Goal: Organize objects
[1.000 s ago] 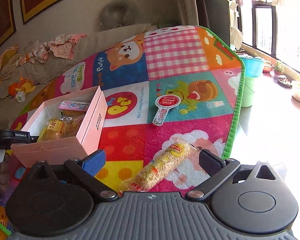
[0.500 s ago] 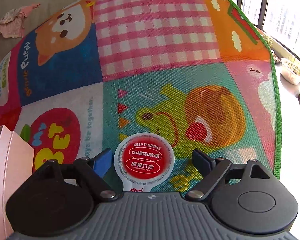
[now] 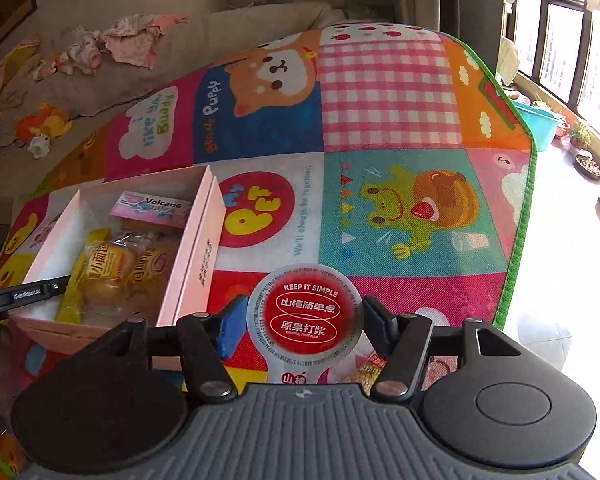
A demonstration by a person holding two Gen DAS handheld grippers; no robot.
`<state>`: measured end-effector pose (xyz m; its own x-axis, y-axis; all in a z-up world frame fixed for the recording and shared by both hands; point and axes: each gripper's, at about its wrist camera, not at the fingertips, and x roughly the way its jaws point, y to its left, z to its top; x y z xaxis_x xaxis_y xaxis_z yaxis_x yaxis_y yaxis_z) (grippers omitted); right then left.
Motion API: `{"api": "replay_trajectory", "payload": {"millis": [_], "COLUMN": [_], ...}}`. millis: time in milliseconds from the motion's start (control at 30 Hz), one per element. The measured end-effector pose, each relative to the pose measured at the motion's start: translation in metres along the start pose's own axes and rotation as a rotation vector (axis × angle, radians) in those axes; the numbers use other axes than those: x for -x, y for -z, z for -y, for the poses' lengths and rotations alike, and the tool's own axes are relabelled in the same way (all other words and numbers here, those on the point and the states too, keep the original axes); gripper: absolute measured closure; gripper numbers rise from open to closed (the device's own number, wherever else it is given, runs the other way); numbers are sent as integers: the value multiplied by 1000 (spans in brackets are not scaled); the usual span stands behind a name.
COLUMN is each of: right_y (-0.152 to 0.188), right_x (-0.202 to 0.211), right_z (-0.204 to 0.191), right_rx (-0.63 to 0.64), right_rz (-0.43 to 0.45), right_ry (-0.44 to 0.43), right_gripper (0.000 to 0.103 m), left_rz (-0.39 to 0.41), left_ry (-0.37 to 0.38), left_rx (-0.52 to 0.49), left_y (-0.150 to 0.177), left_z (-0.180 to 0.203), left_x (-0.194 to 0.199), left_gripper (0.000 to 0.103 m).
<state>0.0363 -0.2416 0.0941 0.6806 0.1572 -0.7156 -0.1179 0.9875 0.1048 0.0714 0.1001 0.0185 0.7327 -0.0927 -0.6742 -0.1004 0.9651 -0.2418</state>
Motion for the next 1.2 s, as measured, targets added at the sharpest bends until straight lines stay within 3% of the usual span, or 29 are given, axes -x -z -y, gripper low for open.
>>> {"api": "replay_trajectory", "payload": {"millis": [200,467,533,633,700,867,1200], "right_y": [52,105,110,114,120,123,119], "right_x": [45,28,38,63,71,51,8], "right_z": [-31,-49,-44,-35,-32,-22,-19], "right_rx": [42,-20,-17,28,72,10,-7], "right_rz": [-33,-102,-65,62,113,38,-15], "right_ry": [-138,-223,-209,-106,-32,-25,-10], "right_gripper": [41,41,38,21,17,17,17], "left_rz": [0,-6,-6,-6,-6,-6,-5], "left_ry": [-2,2,2,3,4,8,8], "left_rx": [10,10,11,12,12,13,13], "left_y": [1,1,2,1,2,2,2], "left_z": [0,-1,-1,-1,-1,-2,-2], "left_x": [1,1,1,1,1,2,2], "left_gripper": [85,85,85,85,85,85,85]}}
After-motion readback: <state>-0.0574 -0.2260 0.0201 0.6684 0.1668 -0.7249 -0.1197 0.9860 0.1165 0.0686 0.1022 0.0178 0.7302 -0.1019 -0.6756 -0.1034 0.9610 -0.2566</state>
